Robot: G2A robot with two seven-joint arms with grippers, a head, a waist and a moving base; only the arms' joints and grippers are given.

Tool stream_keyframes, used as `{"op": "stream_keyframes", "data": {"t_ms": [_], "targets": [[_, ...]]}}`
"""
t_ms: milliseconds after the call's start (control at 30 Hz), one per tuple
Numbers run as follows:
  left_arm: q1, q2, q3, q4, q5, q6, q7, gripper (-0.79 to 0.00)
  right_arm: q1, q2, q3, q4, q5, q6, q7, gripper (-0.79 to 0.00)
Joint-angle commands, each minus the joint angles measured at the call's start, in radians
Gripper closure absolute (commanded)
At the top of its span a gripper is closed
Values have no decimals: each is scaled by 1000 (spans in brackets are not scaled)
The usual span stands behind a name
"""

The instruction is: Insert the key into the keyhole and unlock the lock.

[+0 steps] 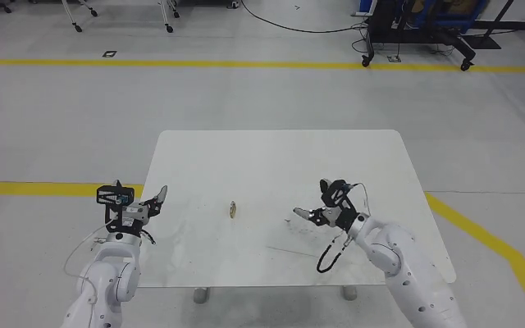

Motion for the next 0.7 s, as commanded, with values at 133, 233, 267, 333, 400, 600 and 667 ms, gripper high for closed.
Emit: {"op": "stream_keyframes", "data": {"t_ms": [133,233,267,333,400,600,667], "targets": [[0,0,0,0,0,0,0,-785,165,-3,-106,164,26,-316,70,-785],[0,0,0,0,0,0,0,-785,217,-1,-148,218,20,-374,118,-677],[0,0,0,0,0,0,0,-785,229,1,-169,235,27,-374,140,-600],[0,0,0,0,0,0,0,-785,261,6,-199,279,73,-374,181,-456],[0,0,0,0,0,0,0,-785,297,12,-209,318,83,-374,237,-385],[0,0,0,0,0,0,0,-785,329,13,-242,331,41,-309,300,-332],[0,0,0,0,0,0,0,-785,328,14,-248,322,23,-282,302,-314]]}}
